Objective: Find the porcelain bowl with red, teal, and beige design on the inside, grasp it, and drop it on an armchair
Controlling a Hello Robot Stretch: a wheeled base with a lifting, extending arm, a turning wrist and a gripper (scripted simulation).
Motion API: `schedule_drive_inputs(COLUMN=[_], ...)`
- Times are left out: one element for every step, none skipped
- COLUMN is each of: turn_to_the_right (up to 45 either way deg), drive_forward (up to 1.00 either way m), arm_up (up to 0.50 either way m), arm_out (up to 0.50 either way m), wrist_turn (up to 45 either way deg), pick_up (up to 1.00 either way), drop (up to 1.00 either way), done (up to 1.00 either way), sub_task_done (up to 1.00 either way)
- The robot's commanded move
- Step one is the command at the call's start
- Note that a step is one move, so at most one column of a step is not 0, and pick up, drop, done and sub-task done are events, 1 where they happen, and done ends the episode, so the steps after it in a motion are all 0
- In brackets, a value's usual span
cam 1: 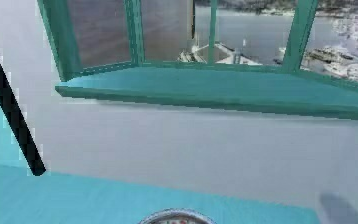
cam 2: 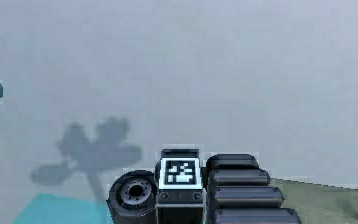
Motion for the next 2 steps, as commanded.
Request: schedule_drive_inputs(turn_to_the_right=[-45.0, -3.0], drive_forward=[0.00, 0.00], arm_up=[0.00, 0.00], arm_out=[0.00, 0.00], wrist_turn=[0.0, 0.0], pick_up=[0.00, 0.00], drop=[0.00, 0.00], done=[0.00, 0.00], sub_task_done=[0.00, 0.00])
